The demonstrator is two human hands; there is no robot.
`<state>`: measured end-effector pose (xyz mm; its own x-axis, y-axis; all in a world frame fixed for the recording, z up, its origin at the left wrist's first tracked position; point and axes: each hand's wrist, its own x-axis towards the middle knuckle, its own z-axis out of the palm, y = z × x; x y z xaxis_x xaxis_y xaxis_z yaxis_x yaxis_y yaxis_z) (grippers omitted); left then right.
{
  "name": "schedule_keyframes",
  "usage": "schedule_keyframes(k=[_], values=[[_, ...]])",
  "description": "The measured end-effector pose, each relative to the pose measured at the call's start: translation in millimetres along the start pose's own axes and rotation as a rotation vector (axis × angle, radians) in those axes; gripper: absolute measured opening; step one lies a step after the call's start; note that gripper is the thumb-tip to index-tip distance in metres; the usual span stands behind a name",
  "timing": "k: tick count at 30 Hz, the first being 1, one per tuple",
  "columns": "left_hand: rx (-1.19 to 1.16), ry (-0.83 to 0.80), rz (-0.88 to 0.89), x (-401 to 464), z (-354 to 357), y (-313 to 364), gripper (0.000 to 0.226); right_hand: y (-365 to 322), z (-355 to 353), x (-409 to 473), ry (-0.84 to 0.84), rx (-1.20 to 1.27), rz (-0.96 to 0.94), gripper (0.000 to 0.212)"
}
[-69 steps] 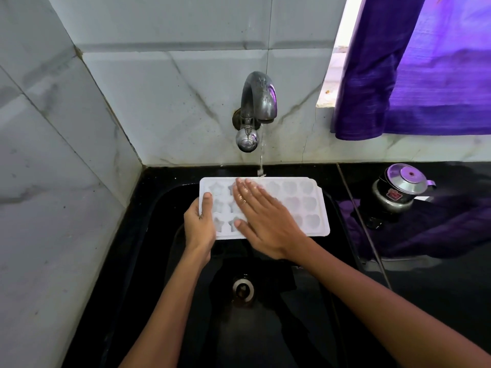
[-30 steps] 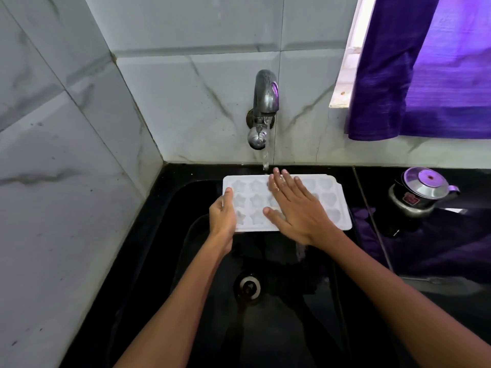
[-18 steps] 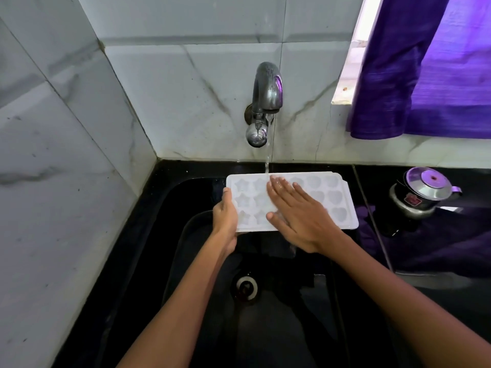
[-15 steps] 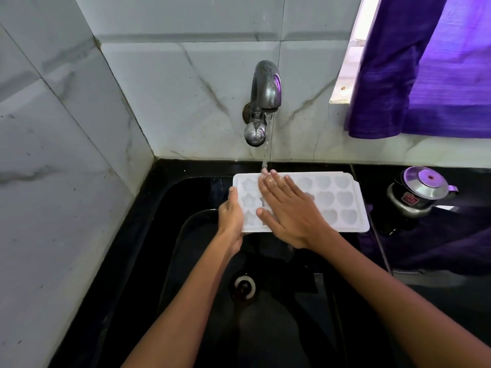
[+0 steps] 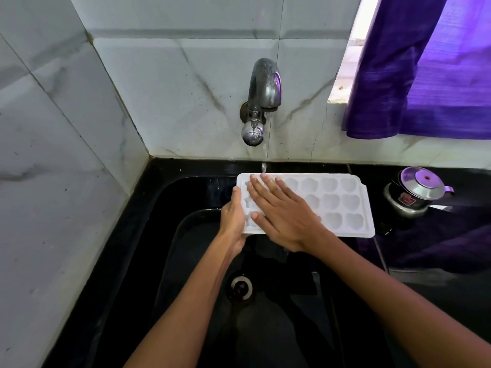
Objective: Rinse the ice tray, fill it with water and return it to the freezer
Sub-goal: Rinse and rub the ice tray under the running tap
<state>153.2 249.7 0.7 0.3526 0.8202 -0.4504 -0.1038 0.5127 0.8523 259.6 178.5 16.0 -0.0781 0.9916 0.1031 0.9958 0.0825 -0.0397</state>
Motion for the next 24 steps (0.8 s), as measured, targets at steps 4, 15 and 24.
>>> schedule_keyframes(k=[4,15,24], values=[[-0.052,-0.02,-0.013,4.6,-3.1,-1.2,0.039,9.2,0.8,-13.9,-0.013,0.018,-0.091,0.059],[-0.164,-0.215,-0.123,16.5,10.2,-10.6,0.055,-2.2,1.4,6.6,0.065,-0.088,0.043,0.06],[-0.222,-0.205,-0.115,35.3,11.4,-6.9,0.065,18.2,-0.3,-33.8,0.054,-0.129,0.024,0.057]])
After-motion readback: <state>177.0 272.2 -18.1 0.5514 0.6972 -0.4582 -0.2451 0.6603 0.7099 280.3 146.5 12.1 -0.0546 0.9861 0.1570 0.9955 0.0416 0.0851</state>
